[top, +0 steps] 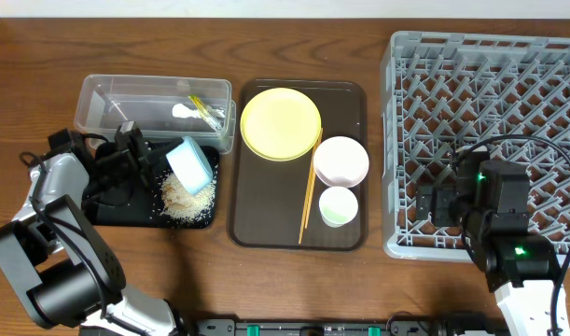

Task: Sort waste into correct bins and load items into the dishwasher rack
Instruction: 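Tip the blue bowl over the black tray to pour out rice, then return the empty blue bowl to the middle tray and release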

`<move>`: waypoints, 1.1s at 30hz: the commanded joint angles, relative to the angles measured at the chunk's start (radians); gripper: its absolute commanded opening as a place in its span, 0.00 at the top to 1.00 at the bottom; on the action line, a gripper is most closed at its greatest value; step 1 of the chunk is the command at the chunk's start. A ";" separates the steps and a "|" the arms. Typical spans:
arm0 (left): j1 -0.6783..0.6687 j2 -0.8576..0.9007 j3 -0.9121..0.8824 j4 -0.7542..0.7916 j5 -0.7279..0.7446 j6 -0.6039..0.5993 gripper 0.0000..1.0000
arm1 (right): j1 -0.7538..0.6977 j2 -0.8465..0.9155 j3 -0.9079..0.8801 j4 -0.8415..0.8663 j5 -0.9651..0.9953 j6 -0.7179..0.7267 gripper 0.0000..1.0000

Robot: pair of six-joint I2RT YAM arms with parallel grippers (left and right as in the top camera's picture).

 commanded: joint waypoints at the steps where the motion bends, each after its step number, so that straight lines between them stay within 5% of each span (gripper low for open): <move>1: 0.005 0.006 -0.009 0.030 0.025 0.052 0.94 | 0.010 0.000 0.020 -0.001 -0.004 0.007 0.01; 5: 0.005 0.006 -0.009 0.074 -0.053 0.153 0.94 | 0.010 0.000 0.020 -0.002 -0.004 0.007 0.01; 9: 0.005 0.006 -0.009 0.064 -0.247 0.057 0.94 | 0.010 0.000 0.020 -0.001 -0.004 0.007 0.01; 14: 0.005 0.006 -0.007 0.134 0.026 0.165 0.94 | 0.010 0.000 0.020 -0.001 -0.004 0.007 0.01; 29: -0.045 -0.034 -0.008 0.133 0.009 0.159 0.94 | 0.010 0.000 0.020 -0.001 -0.004 0.007 0.01; 33: -0.143 -0.101 -0.008 0.129 -0.159 0.160 0.94 | 0.010 0.000 0.020 -0.001 -0.004 0.007 0.01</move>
